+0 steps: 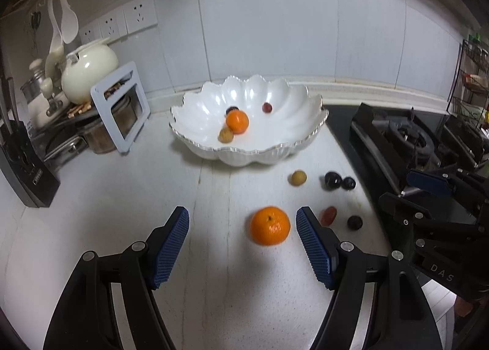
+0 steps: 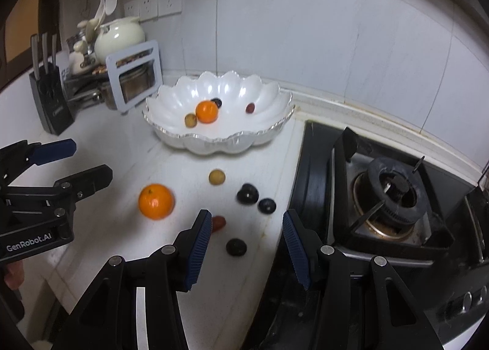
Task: Organize fruits
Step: 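Grasp the large mandarin orange with the left tool while the right tool grasps a dark plum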
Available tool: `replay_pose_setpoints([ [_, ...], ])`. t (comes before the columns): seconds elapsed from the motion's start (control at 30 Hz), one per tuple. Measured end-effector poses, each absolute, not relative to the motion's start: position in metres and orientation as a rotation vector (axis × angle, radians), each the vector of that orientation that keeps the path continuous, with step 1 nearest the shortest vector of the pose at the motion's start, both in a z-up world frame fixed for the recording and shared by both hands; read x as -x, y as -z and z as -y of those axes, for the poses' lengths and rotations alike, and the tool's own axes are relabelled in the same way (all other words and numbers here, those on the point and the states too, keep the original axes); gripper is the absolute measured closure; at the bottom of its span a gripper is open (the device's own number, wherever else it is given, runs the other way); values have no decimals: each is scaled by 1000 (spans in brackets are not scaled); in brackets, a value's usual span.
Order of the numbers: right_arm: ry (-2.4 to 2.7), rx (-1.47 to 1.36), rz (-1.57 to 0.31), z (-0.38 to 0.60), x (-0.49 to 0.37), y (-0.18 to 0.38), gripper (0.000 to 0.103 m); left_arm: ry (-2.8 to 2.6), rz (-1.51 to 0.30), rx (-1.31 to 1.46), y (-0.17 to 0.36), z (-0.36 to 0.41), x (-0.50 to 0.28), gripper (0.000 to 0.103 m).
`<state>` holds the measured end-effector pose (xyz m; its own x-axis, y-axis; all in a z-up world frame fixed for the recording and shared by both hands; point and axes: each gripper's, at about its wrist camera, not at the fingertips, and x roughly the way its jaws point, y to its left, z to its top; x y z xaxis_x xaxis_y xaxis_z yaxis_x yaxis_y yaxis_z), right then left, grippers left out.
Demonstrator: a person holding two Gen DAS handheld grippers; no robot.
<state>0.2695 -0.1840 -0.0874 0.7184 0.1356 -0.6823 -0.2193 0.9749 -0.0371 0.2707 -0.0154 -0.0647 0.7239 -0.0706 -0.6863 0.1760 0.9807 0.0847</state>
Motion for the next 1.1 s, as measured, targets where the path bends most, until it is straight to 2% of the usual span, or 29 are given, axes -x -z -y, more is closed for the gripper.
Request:
replay_pose_setpoints([
  [1.1,-251,133,-825,178,-280,142,54,196,-826,-133,125,26,-298,31],
])
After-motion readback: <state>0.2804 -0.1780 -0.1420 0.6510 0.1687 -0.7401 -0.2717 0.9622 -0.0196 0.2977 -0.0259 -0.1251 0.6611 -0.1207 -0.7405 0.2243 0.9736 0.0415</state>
